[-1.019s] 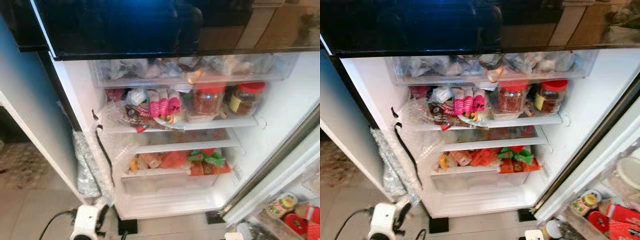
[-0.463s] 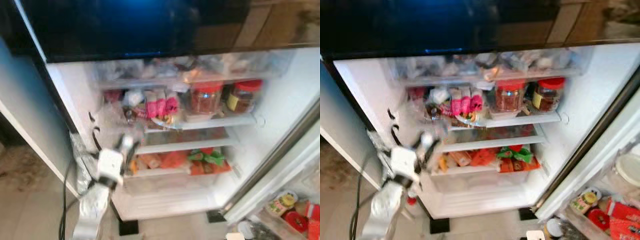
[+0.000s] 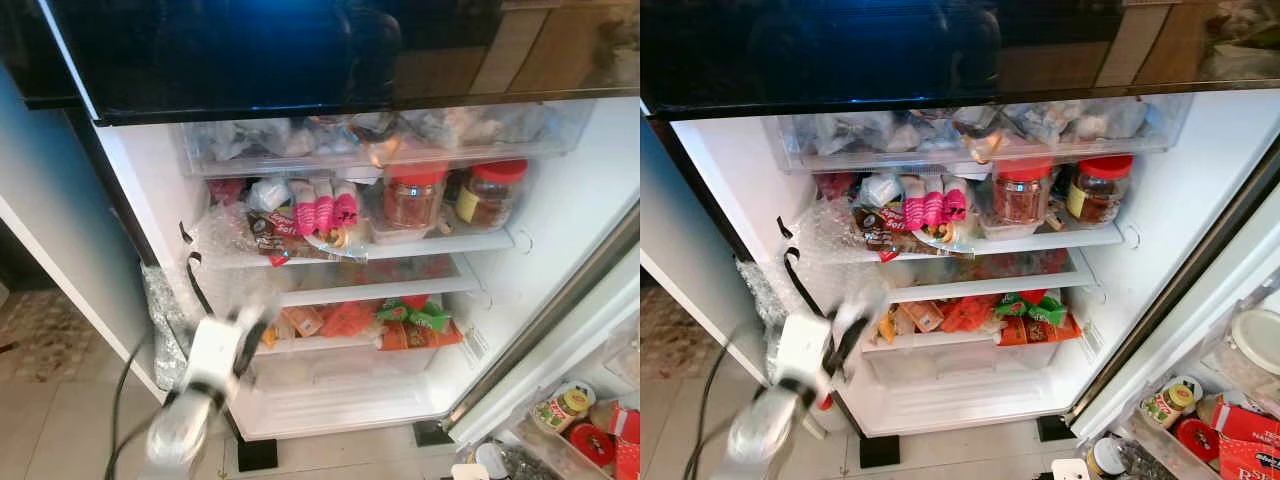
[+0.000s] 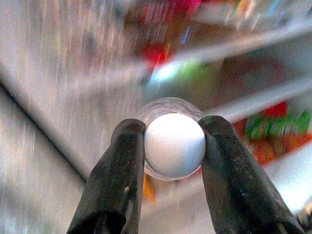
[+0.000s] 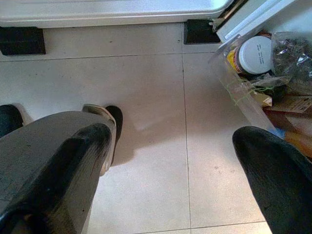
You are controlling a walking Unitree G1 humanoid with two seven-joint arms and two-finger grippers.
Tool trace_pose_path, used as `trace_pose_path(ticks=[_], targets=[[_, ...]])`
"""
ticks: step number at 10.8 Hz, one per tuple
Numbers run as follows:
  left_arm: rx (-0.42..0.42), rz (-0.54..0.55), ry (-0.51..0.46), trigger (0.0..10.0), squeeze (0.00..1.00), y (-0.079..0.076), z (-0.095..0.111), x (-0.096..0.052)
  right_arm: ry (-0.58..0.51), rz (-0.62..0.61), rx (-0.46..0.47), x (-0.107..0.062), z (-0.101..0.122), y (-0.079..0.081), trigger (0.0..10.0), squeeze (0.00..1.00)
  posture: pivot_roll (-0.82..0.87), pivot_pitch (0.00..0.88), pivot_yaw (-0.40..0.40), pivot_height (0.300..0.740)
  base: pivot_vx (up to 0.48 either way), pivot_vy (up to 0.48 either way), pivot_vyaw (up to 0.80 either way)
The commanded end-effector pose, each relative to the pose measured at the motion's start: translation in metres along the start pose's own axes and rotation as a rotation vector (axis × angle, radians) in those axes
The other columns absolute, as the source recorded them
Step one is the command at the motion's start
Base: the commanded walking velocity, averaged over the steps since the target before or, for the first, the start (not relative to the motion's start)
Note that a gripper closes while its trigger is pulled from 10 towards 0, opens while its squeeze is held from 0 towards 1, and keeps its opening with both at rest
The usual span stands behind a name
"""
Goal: Restocking fridge
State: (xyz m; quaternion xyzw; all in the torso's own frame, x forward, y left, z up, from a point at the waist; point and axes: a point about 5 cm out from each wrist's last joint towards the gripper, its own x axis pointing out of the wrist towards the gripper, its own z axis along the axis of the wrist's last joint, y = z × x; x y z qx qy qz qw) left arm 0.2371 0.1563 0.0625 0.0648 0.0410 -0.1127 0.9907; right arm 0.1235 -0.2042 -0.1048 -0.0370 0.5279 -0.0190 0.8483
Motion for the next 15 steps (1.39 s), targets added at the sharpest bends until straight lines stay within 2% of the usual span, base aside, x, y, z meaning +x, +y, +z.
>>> trace_pose_path(ticks=[1,5,8,15], targets=[[-0.010,0.033,0.018,10.0,0.00,0.006,-0.001,-0.002,-0.001,-0.002,0.013,0.000,0.000,0.000,10.0,0.00,-0.14,0.025,-0.031,0.740,0.000,0.000,0.00],[-0.029,0.039,0.040,10.0,0.00,0.005,0.001,0.007,-0.010,-0.001,0.027,0.000,0.000,0.000,10.0,0.00,-0.14,0.025,-0.033,0.740,0.000,0.000,0.00],[0.002,0.050,0.042,10.0,0.00,0.007,0.003,0.010,-0.006,0.004,0.020,0.000,0.000,0.001,10.0,0.00,-0.14,0.025,-0.031,0.740,0.000,0.000,0.00],[0.009,0.042,0.048,10.0,0.00,0.005,0.003,0.011,-0.004,0.008,0.017,0.000,0.000,0.001,10.0,0.00,-0.14,0.026,-0.032,0.740,0.000,-0.266,0.00]])
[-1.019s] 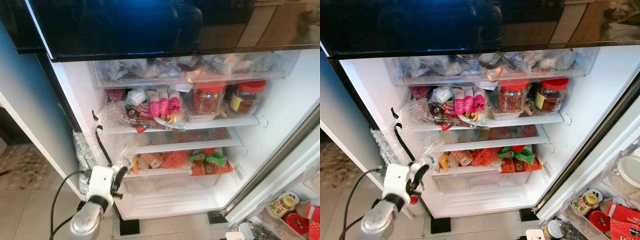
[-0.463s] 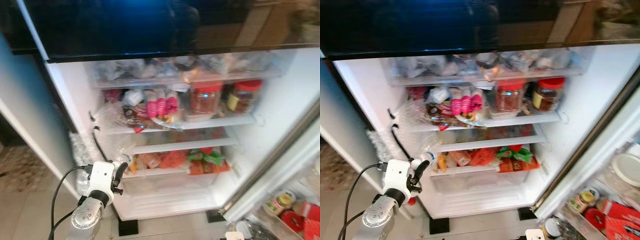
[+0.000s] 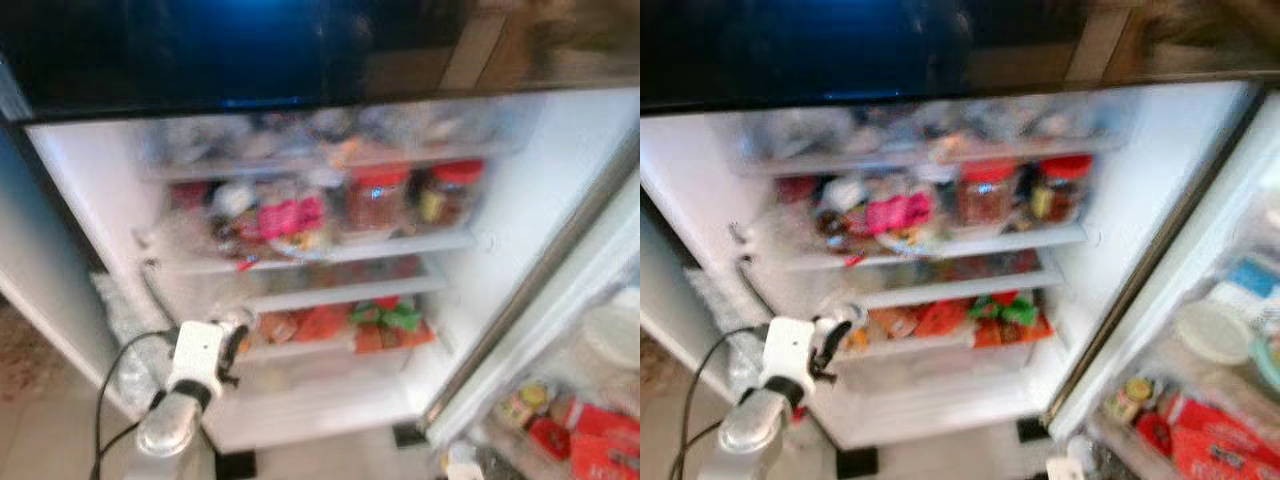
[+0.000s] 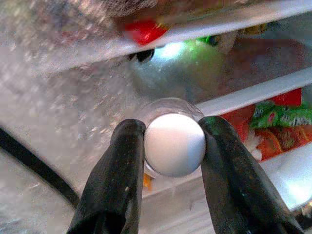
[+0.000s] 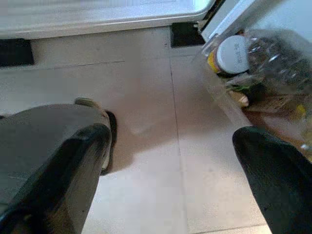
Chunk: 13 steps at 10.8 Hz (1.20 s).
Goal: Restocking fridge
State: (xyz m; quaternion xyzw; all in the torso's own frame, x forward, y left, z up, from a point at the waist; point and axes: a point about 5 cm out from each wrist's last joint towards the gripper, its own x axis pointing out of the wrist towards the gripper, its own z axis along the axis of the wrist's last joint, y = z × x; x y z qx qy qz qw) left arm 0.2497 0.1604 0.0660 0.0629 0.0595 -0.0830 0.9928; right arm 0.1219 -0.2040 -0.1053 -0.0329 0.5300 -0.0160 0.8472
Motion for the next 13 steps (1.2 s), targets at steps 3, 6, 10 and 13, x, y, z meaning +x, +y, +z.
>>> trace_pose_path(ticks=[3,6,10,13], targets=[[0.017,-0.008,0.006,10.0,0.00,-0.0016,-0.0011,-0.0002,-0.007,0.002,0.011,0.0002,0.0015,0.0006,10.0,0.00,-0.14,0.028,-0.034,0.740,0.000,-0.184,0.00],[0.018,0.008,0.004,10.0,0.00,0.0002,-0.0011,0.0000,-0.010,0.006,0.017,0.0002,0.0017,0.0008,10.0,0.00,-0.13,0.028,-0.035,0.740,0.000,0.000,0.00],[0.024,0.020,0.000,10.0,0.00,0.0017,-0.0011,-0.0002,-0.011,0.011,0.017,0.0002,0.0018,0.0012,10.0,0.00,-0.13,0.028,-0.035,0.740,0.000,0.000,0.00],[0.023,0.030,-0.011,10.0,0.00,0.0032,0.0004,-0.0001,-0.006,0.010,0.007,0.0002,0.0014,0.0013,10.0,0.00,-0.13,0.030,-0.036,0.740,0.000,0.000,0.00]])
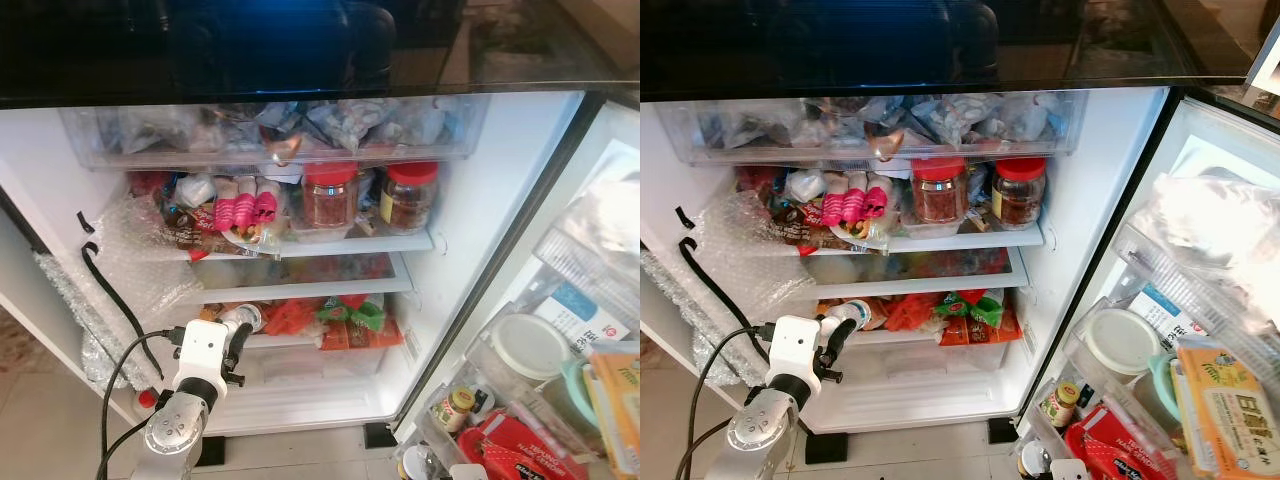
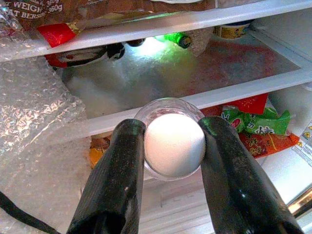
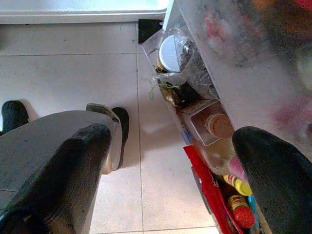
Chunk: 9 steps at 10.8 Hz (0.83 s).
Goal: Restocking fridge
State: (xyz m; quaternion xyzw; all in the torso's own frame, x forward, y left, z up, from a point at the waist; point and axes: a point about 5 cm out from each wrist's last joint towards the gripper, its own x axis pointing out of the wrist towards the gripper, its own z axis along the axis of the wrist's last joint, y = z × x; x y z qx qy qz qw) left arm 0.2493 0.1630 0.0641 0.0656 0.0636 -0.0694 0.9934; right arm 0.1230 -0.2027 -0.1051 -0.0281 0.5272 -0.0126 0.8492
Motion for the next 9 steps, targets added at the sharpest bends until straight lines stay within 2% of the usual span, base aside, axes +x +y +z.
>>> trace_pose_path(ticks=[1,5,9], targets=[[0.022,0.008,-0.026,10.0,0.00,0.0019,0.0038,0.0007,-0.001,0.002,0.004,0.0001,0.0003,0.0003,10.0,0.00,-0.13,0.031,-0.036,0.740,0.000,0.000,0.00],[0.026,0.007,-0.024,10.0,0.00,0.0018,0.0036,0.0010,-0.003,0.007,0.030,0.0000,-0.0002,0.0011,10.0,0.00,-0.13,0.033,-0.033,0.736,0.000,0.000,0.00],[0.031,0.018,-0.023,10.0,0.00,0.0033,0.0031,0.0012,-0.007,0.006,0.035,-0.0001,-0.0002,0.0011,10.0,0.00,-0.13,0.033,-0.034,0.673,0.000,0.000,0.00]])
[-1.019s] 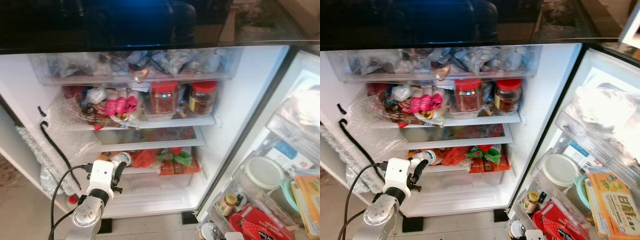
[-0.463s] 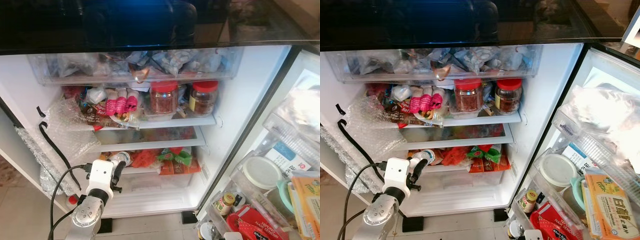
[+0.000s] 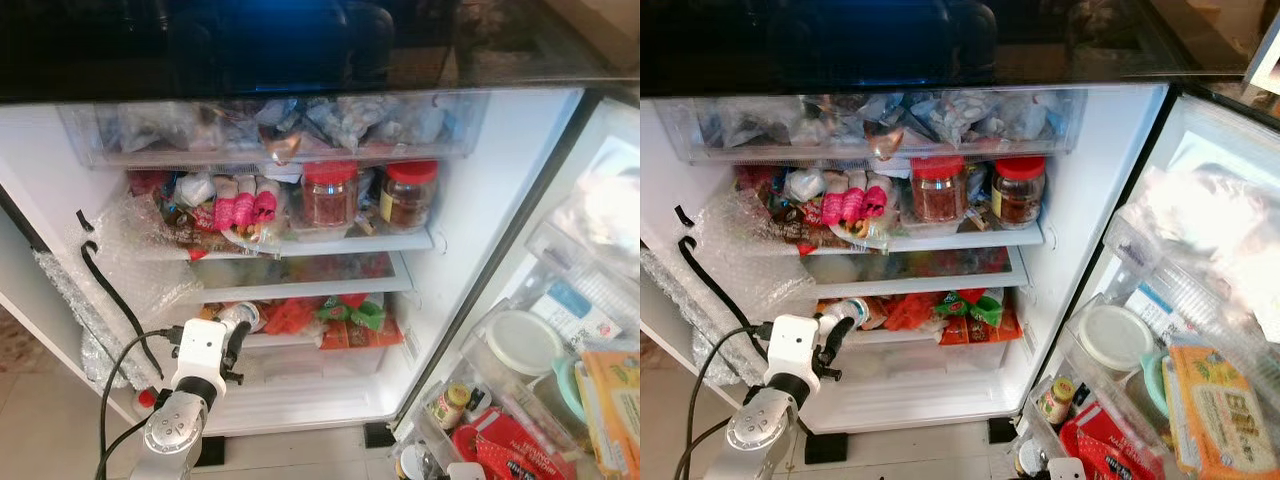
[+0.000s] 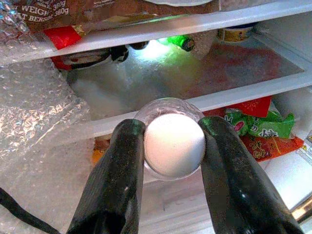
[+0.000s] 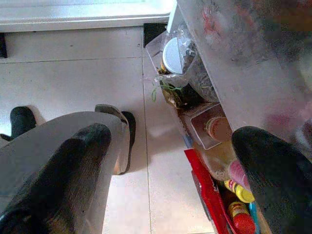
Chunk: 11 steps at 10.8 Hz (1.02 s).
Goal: Restocking fridge
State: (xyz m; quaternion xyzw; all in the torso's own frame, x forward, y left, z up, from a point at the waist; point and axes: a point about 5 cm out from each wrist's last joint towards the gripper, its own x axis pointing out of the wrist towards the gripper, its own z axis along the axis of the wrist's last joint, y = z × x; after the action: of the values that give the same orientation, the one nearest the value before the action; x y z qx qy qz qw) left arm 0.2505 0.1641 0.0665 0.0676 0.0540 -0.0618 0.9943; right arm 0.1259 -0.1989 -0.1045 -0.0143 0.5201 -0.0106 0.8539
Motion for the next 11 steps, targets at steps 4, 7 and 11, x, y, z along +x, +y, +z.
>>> trace_pose_path(ticks=[4,7,11], targets=[[0.029,0.009,-0.003,10.0,0.00,0.0024,0.0001,0.0010,0.009,-0.016,0.008,-0.0008,-0.0031,-0.0032,10.0,0.00,-0.13,0.033,-0.035,0.648,0.000,0.000,0.00],[0.031,0.015,-0.005,10.0,0.00,0.0028,0.0001,0.0015,0.004,-0.014,0.016,-0.0009,-0.0028,-0.0033,10.0,0.00,-0.13,0.032,-0.035,0.648,0.000,0.000,0.00],[0.033,0.041,-0.050,10.0,0.00,0.0046,0.0071,0.0030,-0.001,-0.014,0.023,-0.0009,-0.0026,-0.0033,10.0,0.00,-0.13,0.032,-0.036,0.648,0.000,0.000,0.00]])
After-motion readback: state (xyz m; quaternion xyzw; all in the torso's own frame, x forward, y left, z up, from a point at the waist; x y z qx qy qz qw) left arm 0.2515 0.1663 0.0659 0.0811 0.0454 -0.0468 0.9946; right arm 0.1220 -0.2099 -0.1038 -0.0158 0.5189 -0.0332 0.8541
